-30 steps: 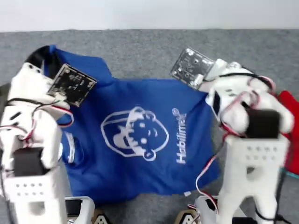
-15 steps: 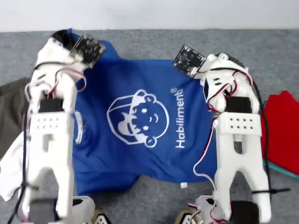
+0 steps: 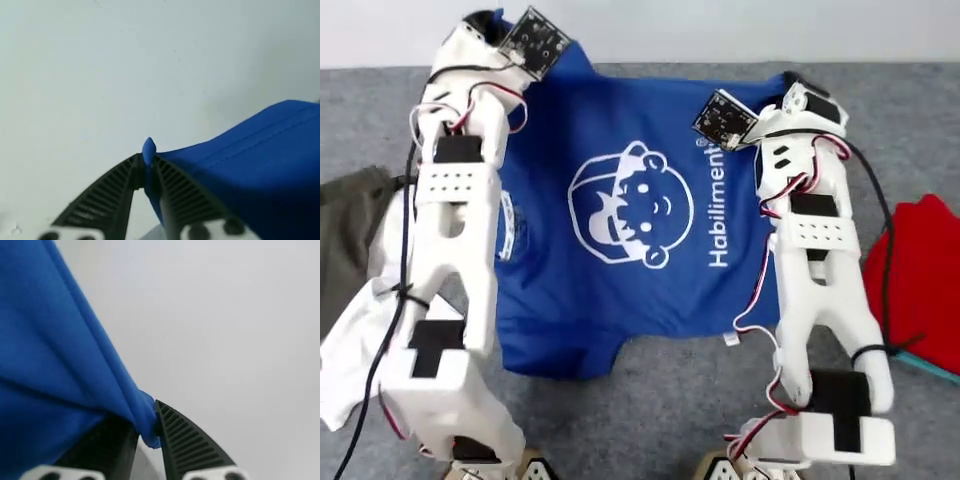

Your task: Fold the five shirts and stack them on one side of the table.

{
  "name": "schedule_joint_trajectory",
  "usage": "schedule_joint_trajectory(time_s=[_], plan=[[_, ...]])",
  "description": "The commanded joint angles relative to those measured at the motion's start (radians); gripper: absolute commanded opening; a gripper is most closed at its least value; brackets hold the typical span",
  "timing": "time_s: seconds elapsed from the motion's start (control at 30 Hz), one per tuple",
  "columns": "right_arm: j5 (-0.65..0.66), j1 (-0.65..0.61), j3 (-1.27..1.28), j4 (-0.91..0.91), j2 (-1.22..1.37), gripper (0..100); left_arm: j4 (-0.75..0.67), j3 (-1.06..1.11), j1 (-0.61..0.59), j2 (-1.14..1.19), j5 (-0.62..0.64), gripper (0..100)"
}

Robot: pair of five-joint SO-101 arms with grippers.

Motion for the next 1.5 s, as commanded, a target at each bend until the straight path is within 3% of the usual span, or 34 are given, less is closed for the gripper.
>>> schedule_joint_trajectory(time_s=[0.0,0.17,0.43,0.9,1.13,1.3,1.47], plan=[[0.008,0.004,-0.011,-0.071,-0.002,1.0,-0.026,-0.125,0.015,0.028,-0.011,1],[0.008,0.007,-0.006,-0.081,0.001,1.0,-0.009,-0.145,0.035,0.054,-0.011,1],[0.028,-0.005,-0.003,0.259,0.002,1.0,0.304,-0.096,0.035,0.051,-0.011,1],[0.025,-0.004,-0.003,0.906,-0.162,1.0,1.085,-0.231,0.023,0.043,-0.011,1],[0.026,-0.004,-0.003,1.055,-0.220,1.0,1.452,-0.335,0.023,0.044,-0.012,1],[0.028,0.024,-0.021,0.978,-0.219,1.0,1.390,-0.335,-0.028,0.032,-0.003,1],[0.025,0.061,-0.025,0.547,-0.150,1.0,1.166,-0.334,-0.026,0.026,0.080,1]])
